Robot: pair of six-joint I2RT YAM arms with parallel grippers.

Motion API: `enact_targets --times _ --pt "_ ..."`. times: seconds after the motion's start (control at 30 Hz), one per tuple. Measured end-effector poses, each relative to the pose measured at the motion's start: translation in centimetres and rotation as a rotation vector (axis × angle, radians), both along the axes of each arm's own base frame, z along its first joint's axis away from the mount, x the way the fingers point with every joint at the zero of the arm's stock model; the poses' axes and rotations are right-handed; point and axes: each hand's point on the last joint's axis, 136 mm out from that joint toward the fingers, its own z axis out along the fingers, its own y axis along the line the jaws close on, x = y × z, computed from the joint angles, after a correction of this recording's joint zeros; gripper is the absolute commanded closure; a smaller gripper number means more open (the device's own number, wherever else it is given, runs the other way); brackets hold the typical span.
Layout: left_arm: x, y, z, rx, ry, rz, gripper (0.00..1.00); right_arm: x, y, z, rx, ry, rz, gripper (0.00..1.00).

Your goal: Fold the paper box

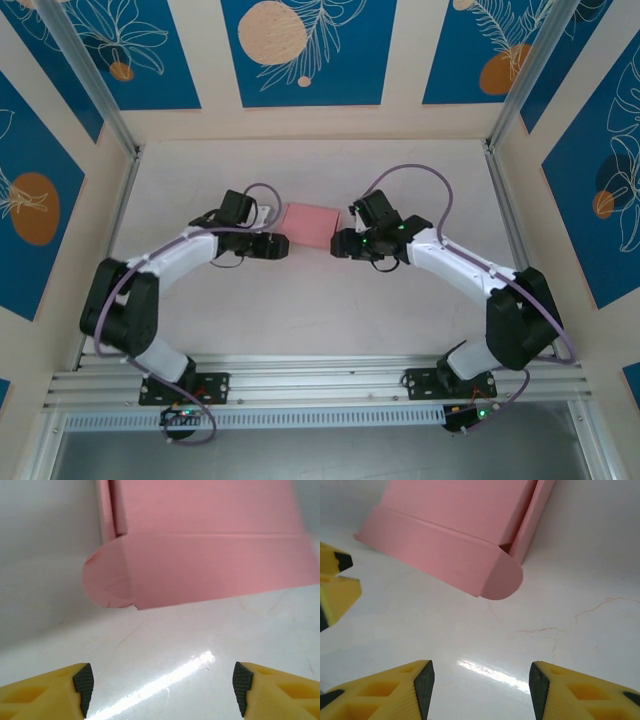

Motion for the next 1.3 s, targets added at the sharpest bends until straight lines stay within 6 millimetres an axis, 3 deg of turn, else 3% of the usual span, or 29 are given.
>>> enact_targets --times 0.13,0.27,0.53,0.73,1.07,1.3 --pt "0.8 0.4 4.3 -0.019 -0.135 0.020 0.20 0.4 0.2 0.3 0.030 0.020 -0.054 0.42" --pt "2.7 0.0 5.2 0.010 -0.179 0.000 0.16 1.8 0.9 -0.7 0.018 0.066 -0.082 0.34" --pt "5.2 -0.9 1.4 0.116 -0.154 -0.116 0.15 4.7 2.7 -1.7 -0.008 0.104 -0.096 0.34" --pt "6.6 -1.1 -0.1 0.170 -0.128 -0.145 0.21 5.1 2.8 -4.2 -0.047 0.167 -0.107 0.38" --pt "5.9 -0.9 -1.8 0.185 -0.063 -0.159 0.38 4.6 2.7 -6.1 -0.071 0.222 -0.111 0.45" --pt "5.4 -1.2 -2.5 0.164 -0.033 -0.162 0.40 4.6 3.3 -6.4 -0.048 0.230 -0.098 0.44"
